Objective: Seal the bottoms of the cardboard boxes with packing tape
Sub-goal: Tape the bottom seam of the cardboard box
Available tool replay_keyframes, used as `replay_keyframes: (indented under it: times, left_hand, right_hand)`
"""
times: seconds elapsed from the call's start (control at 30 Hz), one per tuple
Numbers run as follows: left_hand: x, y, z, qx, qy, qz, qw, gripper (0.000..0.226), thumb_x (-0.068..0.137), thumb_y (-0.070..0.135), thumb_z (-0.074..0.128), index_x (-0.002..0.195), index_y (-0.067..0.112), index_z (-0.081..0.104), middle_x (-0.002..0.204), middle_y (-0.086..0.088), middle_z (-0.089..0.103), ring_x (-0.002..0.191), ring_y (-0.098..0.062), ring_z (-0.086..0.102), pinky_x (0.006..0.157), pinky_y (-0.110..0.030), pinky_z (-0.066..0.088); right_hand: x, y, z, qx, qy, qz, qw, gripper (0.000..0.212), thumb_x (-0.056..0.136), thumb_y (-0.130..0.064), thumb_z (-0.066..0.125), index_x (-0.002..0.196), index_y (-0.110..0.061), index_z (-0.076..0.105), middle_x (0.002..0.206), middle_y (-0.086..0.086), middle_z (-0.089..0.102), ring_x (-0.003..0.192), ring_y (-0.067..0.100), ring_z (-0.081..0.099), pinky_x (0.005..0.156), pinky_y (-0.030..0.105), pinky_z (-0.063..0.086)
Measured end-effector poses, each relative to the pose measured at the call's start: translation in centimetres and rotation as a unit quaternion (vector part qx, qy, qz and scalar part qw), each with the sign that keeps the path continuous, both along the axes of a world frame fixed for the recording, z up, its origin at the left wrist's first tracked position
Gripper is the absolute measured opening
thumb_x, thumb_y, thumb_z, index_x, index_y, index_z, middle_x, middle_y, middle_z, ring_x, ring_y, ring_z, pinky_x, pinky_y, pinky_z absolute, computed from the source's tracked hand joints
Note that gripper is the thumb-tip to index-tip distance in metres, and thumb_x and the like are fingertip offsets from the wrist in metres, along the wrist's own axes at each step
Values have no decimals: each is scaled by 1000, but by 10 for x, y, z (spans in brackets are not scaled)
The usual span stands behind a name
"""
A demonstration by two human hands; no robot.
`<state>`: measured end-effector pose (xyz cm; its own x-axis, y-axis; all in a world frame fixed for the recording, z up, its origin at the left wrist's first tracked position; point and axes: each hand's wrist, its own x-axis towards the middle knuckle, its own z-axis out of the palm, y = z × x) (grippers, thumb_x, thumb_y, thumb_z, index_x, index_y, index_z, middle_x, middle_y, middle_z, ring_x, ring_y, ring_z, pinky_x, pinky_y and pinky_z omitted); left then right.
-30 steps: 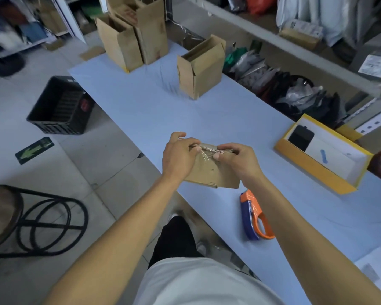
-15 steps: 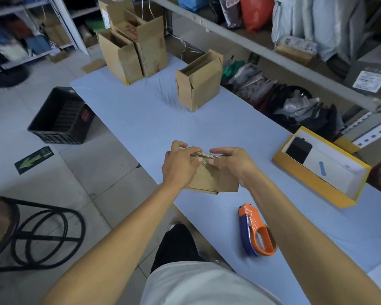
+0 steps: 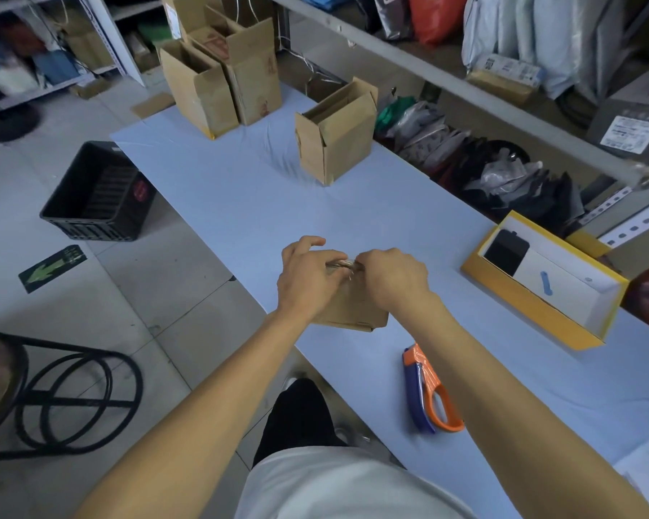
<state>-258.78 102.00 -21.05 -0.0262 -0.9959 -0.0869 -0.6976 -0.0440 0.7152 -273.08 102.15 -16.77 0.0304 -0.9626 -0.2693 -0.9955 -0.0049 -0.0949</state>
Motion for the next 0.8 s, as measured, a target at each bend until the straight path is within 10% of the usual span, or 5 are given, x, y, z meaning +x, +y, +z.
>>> replay_keyframes:
  times: [0.17,0.47,0.8]
  left_hand:
    - [-2,8,-2,-31,15,13,999,22,87,36,64,107,37,73,104,20,52,121,-9,35,79,-30,36]
    - [6,6,-3,-1,39,28,999,23,81,40,73,104,41,73,101,20,54,117,-11,34,81,-35,46]
    - [-1,10,3,-14,42,61,997,8,83,35,72,88,39,76,92,19,61,115,-12,42,83,-46,49]
  right_hand:
    - [17,-12,11,70,18,-41,997,4,94,-16,47,94,-17,51,95,4,50,87,29,51,72,35,38]
    - [-20,-6,-24,37,-391,-151,907,19,84,-30,75,103,-30,75,102,-7,73,101,13,66,88,33,52]
    - [-14,3,-35,-21,-423,-114,899,13,81,-42,77,89,-33,80,86,-18,75,89,4,68,84,41,55]
